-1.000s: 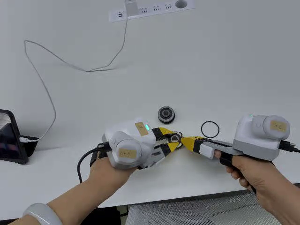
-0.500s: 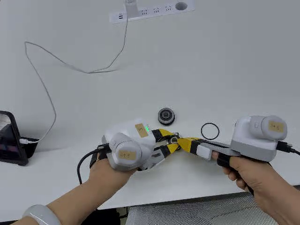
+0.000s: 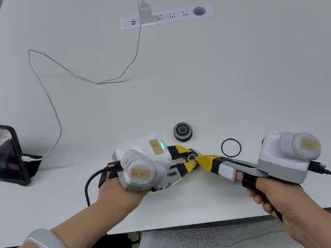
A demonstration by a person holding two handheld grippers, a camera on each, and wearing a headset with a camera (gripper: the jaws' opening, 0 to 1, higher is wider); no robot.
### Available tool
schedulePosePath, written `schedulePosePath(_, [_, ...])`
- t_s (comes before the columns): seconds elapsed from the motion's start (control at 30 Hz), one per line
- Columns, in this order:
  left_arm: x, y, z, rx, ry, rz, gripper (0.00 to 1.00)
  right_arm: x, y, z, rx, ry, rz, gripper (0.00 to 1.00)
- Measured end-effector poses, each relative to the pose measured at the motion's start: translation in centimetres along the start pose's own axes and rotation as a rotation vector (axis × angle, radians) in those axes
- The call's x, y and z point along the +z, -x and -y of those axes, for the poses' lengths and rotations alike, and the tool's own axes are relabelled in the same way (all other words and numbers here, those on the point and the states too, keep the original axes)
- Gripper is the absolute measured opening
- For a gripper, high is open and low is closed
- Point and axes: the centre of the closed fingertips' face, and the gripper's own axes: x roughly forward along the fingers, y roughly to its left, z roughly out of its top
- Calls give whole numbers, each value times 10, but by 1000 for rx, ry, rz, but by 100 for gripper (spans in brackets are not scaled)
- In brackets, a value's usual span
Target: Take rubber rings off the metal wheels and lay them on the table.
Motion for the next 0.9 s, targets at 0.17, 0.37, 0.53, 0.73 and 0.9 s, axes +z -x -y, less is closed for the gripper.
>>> schedulePosePath(0.17, [0, 0, 1, -12, -4, 3, 14, 0, -1, 1, -7, 3, -3, 2])
schedulePosePath(0.37, [2, 1, 2, -15, -16, 9, 19, 0, -1, 4, -14, 4, -3, 2])
schedulePosePath(0.53, [4, 6, 1, -5, -18, 22, 21, 1, -2, 3, -12, 2, 1, 2])
schedulePosePath(0.73, [1, 8, -1, 6, -13, 17, 25, 2, -2, -1, -3, 3, 3, 2])
schedulePosePath(0.9, [-1, 8, -2, 9, -10, 17, 28, 3, -2, -6, 8, 3, 6, 2])
